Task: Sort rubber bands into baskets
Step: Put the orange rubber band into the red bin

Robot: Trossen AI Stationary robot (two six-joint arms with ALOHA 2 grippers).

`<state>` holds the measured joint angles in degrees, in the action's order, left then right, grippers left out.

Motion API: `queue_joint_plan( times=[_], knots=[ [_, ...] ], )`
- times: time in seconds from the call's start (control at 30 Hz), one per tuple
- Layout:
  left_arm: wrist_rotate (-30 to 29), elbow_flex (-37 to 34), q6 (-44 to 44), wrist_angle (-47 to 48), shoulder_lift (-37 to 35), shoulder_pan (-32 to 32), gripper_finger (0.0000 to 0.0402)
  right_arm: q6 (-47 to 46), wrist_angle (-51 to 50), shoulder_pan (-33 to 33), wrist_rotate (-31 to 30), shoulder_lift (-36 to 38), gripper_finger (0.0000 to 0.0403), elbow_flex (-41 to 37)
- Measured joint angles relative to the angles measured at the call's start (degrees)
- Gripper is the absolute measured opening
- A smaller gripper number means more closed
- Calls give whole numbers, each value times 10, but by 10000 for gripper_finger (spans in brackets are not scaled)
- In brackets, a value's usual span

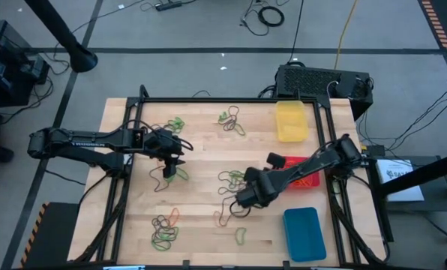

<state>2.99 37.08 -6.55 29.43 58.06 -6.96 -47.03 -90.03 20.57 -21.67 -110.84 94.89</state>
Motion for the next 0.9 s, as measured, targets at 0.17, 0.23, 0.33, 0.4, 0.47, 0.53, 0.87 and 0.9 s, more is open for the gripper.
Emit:
queue_joint_plan(
  times=[0.17, 0.23, 0.33, 0.4, 0.47, 0.53, 0.87, 0.9],
  knots=[
    [0, 0, 10, -1, 0, 0, 175, -45, 0, -28, 38, 42, 0, -111],
    [0, 0, 10, -1, 0, 0, 175, -72, 5, -42, 47, 65, 0, -158],
    [0, 0, 9, -1, 0, 0, 175, -89, 25, -61, 77, 115, 0, -218],
    [0, 0, 9, -1, 0, 0, 175, -72, 59, -65, 107, 147, 0, -253],
    [-3, 0, 4, -4, 0, 0, 175, -48, 99, -67, 126, 174, 0, -287],
    [-19, 0, -19, -10, 0, -1, 175, -23, 124, -67, 139, 200, 0, -318],
    [-38, 0, -193, -24, 0, -32, 175, 76, 195, -71, 146, 272, 0, -415],
    [-38, 0, -211, -24, 0, -35, 175, 78, 195, -73, 146, 278, 0, -416]
  ],
)
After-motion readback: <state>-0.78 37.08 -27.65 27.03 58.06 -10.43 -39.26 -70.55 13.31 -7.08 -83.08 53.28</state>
